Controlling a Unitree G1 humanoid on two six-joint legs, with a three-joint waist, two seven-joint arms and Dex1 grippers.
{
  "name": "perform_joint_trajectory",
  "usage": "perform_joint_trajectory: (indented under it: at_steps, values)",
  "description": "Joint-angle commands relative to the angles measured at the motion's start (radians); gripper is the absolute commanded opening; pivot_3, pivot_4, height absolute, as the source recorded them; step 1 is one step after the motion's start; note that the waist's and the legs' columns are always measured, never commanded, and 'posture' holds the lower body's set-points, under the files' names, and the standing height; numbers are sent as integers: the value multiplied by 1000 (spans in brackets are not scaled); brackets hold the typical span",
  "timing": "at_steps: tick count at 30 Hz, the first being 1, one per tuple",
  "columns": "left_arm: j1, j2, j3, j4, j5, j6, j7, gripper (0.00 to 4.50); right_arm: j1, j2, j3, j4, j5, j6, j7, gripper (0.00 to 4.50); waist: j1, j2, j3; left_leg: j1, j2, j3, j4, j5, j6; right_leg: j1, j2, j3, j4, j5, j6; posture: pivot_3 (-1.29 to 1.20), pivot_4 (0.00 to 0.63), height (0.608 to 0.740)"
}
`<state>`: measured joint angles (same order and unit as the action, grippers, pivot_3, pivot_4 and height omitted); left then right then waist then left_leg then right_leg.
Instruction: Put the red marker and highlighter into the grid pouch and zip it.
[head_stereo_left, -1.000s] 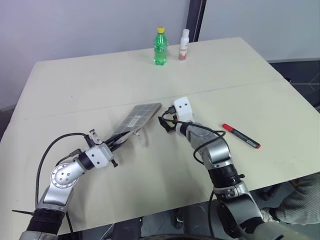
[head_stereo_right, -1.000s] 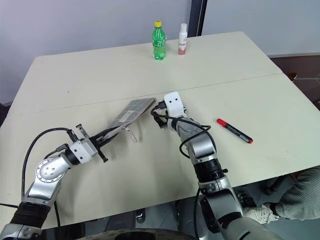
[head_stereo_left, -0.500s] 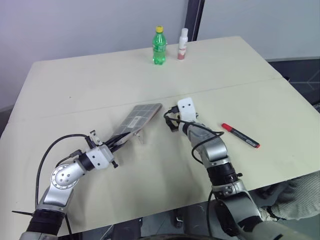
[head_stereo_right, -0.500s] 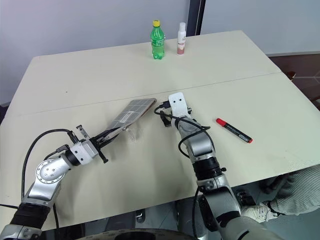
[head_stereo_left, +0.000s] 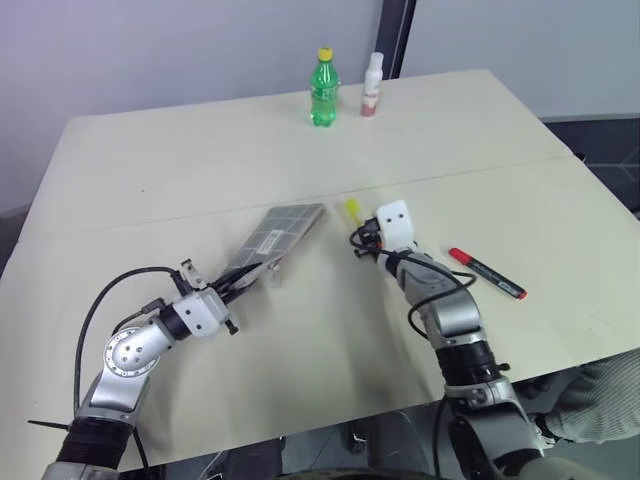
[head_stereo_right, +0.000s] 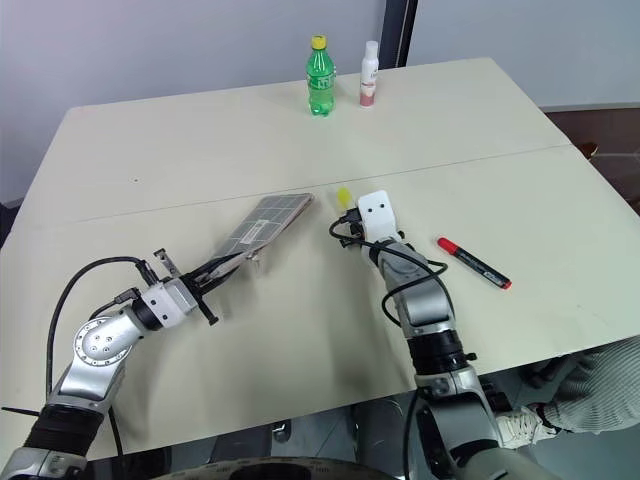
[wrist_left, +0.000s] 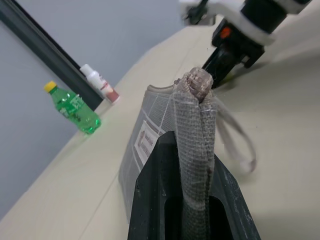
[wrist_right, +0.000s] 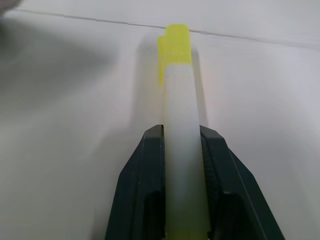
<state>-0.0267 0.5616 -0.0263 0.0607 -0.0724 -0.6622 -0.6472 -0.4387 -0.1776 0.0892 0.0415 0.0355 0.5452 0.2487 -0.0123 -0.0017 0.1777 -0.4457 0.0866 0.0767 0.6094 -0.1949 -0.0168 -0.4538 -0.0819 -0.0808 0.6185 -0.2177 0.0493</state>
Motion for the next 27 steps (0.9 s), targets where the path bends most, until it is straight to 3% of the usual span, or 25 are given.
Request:
perform_joint_trajectory:
  at_steps: [1, 5, 9, 16, 27]
  values:
    - [-19, 5, 5, -62, -103, 66, -34, 0, 34, -161, 6, -131, -17, -226, 161, 316, 2, 0, 0, -1, 0, 0, 0, 0, 1, -1, 0, 0, 0, 1, 1, 0, 150, 740]
    - [-49, 20, -2, -103, -207, 158, -113, 0, 64, -347, 25, -169, -51, -473, 306, 316, 0, 0, 1, -1, -1, 0, 1, 0, 2, -1, 1, 0, 1, 1, 1, 0, 150, 740]
    - [-100, 13, 16, -126, -291, 246, -165, 0, 44, -441, 73, -144, -135, -647, 364, 316, -4, -1, 1, 2, 0, 0, 1, -1, 2, -1, 2, 0, 1, 1, 1, 0, 150, 740]
    - [-159, 5, 35, -117, -336, 304, -225, 0, -18, -476, 131, -67, -293, -802, 340, 316, 1, -1, 2, 2, 0, 0, 4, 0, 1, 2, 1, 0, 0, 1, 1, 0, 150, 740]
    - [-147, 4, 48, -107, -303, 290, -250, 0, -53, -490, 80, -51, -324, -812, 323, 316, 2, -2, 2, 2, -1, 0, 4, 0, 2, 3, 1, 0, 1, 2, 2, 0, 150, 740]
